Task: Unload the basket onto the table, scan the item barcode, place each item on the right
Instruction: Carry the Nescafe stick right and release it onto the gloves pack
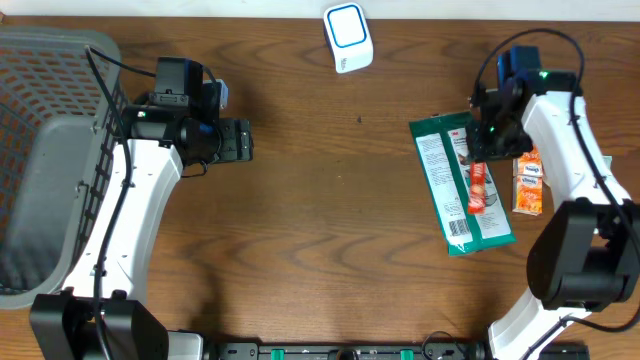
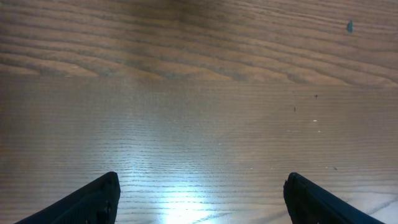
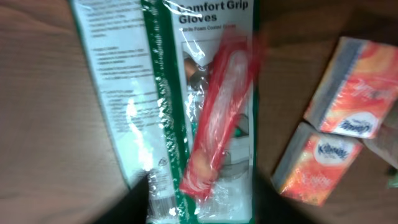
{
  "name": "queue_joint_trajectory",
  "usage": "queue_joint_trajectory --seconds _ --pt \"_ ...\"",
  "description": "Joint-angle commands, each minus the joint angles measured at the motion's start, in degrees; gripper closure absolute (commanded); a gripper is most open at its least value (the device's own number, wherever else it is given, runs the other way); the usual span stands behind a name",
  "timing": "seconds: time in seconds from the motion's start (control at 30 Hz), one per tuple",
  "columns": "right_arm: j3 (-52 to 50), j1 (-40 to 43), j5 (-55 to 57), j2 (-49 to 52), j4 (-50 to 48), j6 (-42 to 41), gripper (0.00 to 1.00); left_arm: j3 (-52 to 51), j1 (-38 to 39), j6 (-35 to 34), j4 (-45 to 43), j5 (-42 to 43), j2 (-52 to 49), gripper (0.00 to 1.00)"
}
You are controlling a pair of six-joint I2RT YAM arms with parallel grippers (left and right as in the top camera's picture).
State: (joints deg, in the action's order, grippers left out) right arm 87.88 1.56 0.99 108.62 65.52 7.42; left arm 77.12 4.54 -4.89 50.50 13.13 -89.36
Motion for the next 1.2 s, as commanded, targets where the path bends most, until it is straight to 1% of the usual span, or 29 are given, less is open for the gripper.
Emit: queue_joint_trajectory --seconds 0.0,1.17 --pt "-1.5 -0.4 2.2 0.5 -0.9 1.0 0.01 0.8 -0.3 -0.1 0.0 -0.6 0.2 0.15" --pt "-0.7 -0.5 2.1 0.5 -1.7 1.0 0.01 0.8 -0.3 -0.1 0.0 -0.6 0.2 0.15"
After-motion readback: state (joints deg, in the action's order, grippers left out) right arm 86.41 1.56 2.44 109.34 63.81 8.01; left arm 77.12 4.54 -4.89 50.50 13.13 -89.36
